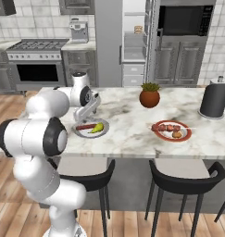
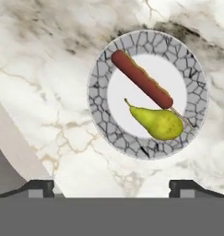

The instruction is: Pick up the tangerine and pear from the fridge and place one fruit on each plate on the dining counter.

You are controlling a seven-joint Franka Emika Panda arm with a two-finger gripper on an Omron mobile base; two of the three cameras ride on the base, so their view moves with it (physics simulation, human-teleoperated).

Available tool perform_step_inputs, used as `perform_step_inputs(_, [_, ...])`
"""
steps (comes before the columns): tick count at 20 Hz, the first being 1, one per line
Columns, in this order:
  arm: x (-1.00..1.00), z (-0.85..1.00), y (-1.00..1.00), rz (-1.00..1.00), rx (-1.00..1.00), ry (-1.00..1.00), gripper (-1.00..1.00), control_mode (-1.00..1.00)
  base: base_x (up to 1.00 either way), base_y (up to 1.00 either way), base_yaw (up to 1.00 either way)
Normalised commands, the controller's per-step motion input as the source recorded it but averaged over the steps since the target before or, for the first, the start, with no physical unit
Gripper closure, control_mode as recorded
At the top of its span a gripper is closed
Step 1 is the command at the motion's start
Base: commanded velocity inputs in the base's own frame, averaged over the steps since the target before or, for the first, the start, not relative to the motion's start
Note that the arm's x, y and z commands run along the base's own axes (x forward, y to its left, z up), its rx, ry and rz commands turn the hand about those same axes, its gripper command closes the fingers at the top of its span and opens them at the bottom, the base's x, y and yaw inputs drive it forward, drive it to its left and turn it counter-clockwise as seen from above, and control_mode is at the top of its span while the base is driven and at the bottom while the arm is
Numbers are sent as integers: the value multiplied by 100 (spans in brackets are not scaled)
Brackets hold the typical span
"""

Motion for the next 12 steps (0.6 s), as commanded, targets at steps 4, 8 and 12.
perform_step_inputs(4, [-51, 82, 25, -59, -4, 0, -100, -100, 0, 0, 0])
perform_step_inputs(8, [-4, 93, -8, -80, 5, 5, -100, -100, 0, 0, 0])
perform_step_inputs(12, [-13, 43, -37, -75, 13, 26, -100, -100, 0, 0, 0])
